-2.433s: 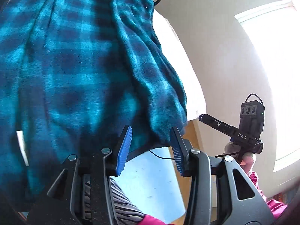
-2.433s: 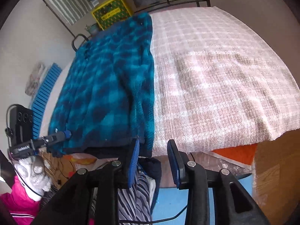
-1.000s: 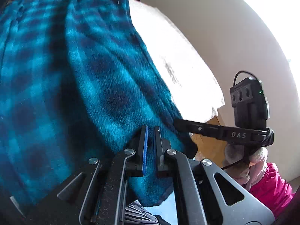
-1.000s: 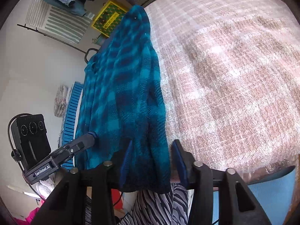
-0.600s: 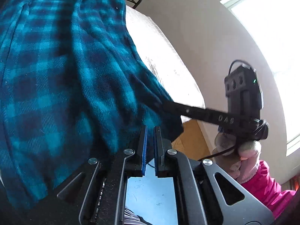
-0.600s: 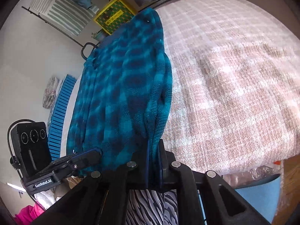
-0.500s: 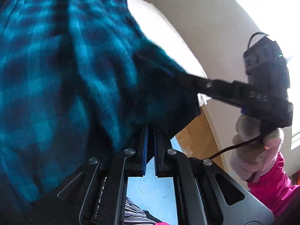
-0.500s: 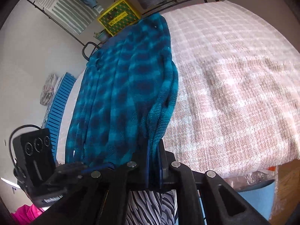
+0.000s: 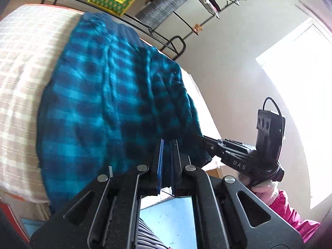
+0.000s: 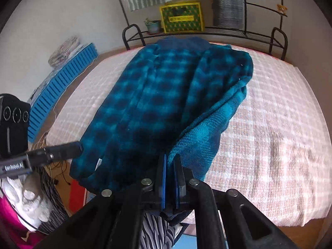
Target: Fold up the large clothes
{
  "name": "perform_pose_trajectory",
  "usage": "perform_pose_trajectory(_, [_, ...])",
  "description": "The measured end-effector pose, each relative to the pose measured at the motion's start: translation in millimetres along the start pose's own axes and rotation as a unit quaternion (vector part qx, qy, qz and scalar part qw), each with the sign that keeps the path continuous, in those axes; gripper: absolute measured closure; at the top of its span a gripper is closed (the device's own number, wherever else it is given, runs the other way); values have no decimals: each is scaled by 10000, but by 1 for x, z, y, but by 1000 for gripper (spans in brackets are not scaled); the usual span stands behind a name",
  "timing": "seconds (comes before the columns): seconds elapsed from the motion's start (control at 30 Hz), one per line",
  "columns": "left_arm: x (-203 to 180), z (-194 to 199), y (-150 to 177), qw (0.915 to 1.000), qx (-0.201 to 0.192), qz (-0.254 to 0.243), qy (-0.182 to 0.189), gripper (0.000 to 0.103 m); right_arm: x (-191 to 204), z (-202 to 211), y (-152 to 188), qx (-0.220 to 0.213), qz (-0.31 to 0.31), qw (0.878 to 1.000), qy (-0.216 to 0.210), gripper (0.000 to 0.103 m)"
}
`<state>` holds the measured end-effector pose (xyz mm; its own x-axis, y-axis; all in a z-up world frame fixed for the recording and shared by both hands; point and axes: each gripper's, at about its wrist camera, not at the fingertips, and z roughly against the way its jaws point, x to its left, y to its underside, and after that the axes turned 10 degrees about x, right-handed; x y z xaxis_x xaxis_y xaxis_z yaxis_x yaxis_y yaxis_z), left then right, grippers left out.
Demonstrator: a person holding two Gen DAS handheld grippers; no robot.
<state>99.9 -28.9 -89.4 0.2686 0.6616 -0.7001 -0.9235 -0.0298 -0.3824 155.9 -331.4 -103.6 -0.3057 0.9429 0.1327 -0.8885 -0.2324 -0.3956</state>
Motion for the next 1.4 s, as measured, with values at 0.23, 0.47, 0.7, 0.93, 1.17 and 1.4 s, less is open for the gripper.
perform_pose_trajectory(0.23, [61,38,-10,9973,-352,621,-197,101,84,-53,-21,496,1105,9926,102,99])
perform_pose_trajectory(0.47, [90,24,-11,9957,-168,863,-279,101,124,-102,-9,1130,1917,9744,331,99])
perform_pose_trajectory(0.7, [88,-9,-10,9962,165,833,-216,101,112,-88,-8,1146,1793,9771,-6,94])
perform_pose_trajectory(0.93, [72,-35,-10,9973,473,510,-242,93,86,-35,-16,815,1370,9844,-739,69])
perform_pose_trajectory(1.17, [47,-70,-10,9962,753,41,-442,72,15,-6,-85,244,374,9978,-498,60])
perform_pose_trajectory(1.4, [48,-97,-9,9937,986,55,-524,72,-41,-23,-169,12,-272,9991,-330,56])
